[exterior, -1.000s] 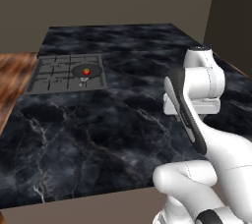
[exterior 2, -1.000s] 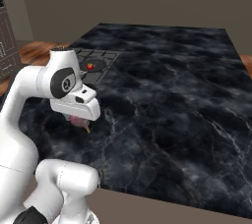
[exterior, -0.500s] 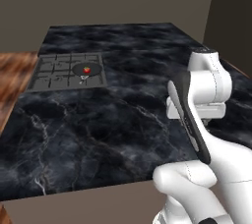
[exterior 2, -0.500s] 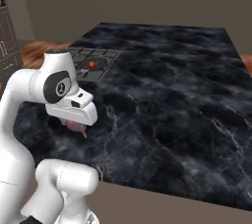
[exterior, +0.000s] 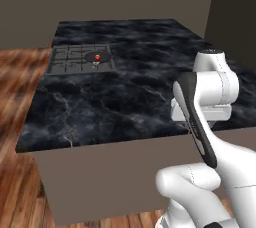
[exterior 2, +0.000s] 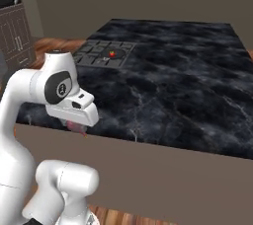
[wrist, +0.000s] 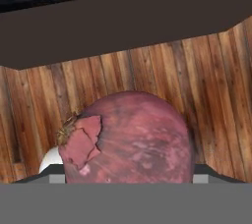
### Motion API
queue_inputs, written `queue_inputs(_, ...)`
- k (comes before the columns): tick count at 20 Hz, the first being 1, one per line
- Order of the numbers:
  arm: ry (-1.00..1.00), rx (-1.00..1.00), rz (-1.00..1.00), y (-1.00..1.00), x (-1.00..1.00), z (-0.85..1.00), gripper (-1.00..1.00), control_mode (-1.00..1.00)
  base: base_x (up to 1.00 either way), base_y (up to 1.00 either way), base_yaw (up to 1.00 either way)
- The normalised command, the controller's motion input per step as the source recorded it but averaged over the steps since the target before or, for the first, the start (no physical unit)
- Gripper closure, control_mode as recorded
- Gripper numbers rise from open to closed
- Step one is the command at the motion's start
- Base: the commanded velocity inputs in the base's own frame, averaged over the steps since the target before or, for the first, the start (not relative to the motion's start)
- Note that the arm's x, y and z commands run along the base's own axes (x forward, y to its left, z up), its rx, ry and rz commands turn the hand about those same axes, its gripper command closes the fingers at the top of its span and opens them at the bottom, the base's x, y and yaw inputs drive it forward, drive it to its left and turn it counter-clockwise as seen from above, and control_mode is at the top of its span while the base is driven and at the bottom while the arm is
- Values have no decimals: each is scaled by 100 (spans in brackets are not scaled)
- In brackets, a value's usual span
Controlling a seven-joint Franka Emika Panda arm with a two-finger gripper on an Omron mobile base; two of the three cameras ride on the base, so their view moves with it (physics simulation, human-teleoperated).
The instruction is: Place the pan on the rear right burner on the stove. Then place the tomato and the onion in the pan and turn on the rear right burner.
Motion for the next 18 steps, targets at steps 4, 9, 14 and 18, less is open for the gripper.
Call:
queue_inputs(4, 0, 0, 0, 0, 0, 0, 100, 100, -2, 100, 0)
queue_inputs(9, 0, 0, 0, 0, 0, 0, 100, 100, 0, 100, 0)
queue_inputs(14, 0, 0, 0, 0, 0, 0, 100, 100, 0, 100, 0)
queue_inputs(18, 0, 0, 0, 0, 0, 0, 100, 100, 0, 100, 0)
